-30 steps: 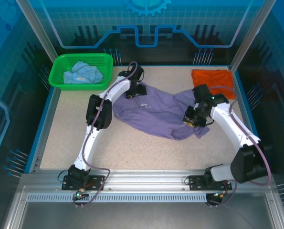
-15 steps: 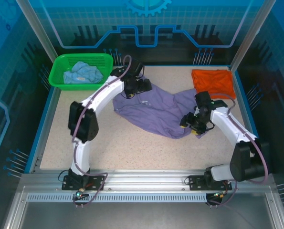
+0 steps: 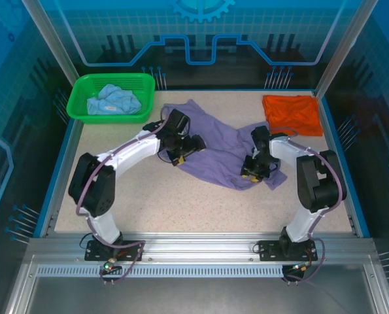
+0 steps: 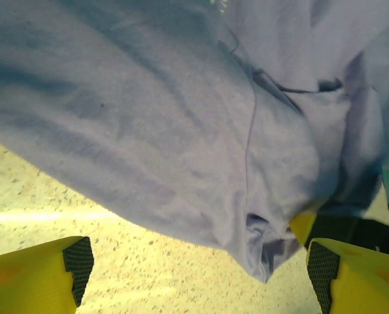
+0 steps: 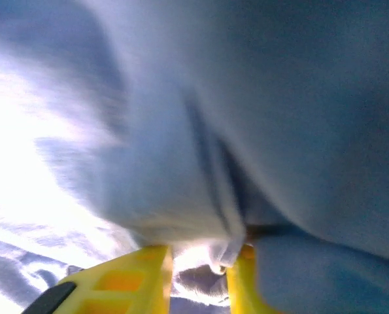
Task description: Fold and stack the t-shirts
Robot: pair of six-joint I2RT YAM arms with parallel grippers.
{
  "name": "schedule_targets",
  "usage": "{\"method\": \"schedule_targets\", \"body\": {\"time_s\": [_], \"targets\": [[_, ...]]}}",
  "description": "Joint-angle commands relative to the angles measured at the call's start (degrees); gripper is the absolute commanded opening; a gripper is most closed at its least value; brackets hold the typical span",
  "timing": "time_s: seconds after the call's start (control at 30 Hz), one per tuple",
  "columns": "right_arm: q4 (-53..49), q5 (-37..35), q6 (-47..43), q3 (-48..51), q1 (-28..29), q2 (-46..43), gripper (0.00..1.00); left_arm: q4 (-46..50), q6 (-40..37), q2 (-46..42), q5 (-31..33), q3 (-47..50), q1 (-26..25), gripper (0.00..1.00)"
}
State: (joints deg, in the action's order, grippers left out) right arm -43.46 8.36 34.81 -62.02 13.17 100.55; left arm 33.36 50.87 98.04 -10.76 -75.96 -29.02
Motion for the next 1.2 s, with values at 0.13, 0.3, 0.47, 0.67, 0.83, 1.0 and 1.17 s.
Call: {"method": "schedule_targets", "body": {"time_s": [0.13, 0.3, 0.47, 0.67, 0.83, 1.0, 1.17], "targets": [[-2.6, -1.0, -3.1, -2.9, 2.9, -5.0, 0.15, -1.0, -0.8, -10.0, 0.6, 7.2, 4.4, 0.87], [-1.5, 2.8, -7.2, -2.6, 9.3, -11.6, 0.11, -1.9, 0.2, -13.0, -1.4, 10.2, 8.0, 0.87], [5.1, 6.3, -10.0, 0.8, 24.4, -14.2, 0.04, -9.0, 5.7, -19.6, -5.3, 20.2, 11.3, 0.87], [2.3, -1.9, -4.3, 1.3, 28.1, -10.2, 0.13, -11.3, 9.2, -23.2, -6.9, 28.7, 14.2, 0.87], [0.1, -5.6, -2.2, -1.7, 17.3, -10.8, 0.41, -8.0, 6.1, -20.2, -7.5, 25.5, 13.5, 0.87], [-0.6, -4.4, -3.7, -8.9, 7.5, -1.6, 0.43, -5.9, 3.8, -18.0, -7.4, 22.5, 11.0, 0.87], [-2.5, -5.7, -6.0, -15.2, 2.1, 8.7, 0.39, -4.5, 3.3, -17.1, -7.4, 21.1, 8.3, 0.87]]}}
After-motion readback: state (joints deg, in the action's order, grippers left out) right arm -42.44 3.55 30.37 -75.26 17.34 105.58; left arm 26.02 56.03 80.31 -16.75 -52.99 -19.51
